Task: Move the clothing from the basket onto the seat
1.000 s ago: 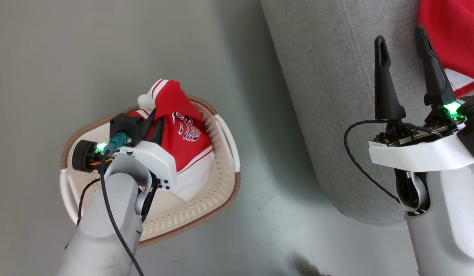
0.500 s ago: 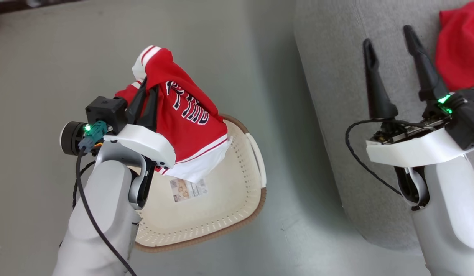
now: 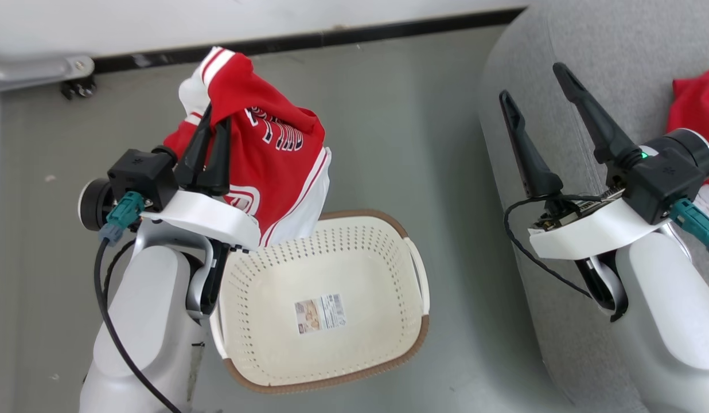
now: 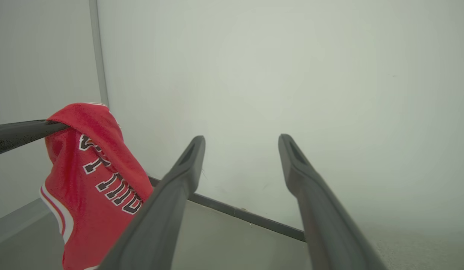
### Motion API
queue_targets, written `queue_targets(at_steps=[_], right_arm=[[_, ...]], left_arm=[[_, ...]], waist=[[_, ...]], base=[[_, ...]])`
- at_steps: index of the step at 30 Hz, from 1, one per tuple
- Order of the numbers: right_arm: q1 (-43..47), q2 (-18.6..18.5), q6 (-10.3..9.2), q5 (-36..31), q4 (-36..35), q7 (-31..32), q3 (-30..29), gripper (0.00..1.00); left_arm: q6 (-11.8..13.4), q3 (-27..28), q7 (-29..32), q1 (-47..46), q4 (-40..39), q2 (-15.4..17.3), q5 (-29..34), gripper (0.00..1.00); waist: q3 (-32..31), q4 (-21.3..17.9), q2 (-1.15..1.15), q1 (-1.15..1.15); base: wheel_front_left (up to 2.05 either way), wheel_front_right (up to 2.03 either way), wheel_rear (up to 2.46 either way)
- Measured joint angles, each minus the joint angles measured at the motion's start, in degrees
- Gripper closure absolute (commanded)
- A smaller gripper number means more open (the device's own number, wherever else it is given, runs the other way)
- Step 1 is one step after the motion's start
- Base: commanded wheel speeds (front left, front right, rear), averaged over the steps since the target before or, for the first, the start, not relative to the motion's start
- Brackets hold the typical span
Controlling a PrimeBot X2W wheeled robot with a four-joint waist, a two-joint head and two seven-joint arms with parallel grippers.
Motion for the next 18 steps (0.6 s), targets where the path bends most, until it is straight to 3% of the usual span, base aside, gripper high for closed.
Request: queue_targets(at_steps=[18], right_arm=[[0.47,-5.50,0.00,5.52,1.78,5.20,14.03,0.00]], left_arm=[[-1.30,-0.79,-0.05,2.57,-6.70,0.30,0.74,1.00]], waist=[[-10.63,4.76,0.00,0.00]], base=[[0.00,0.00,0.00]])
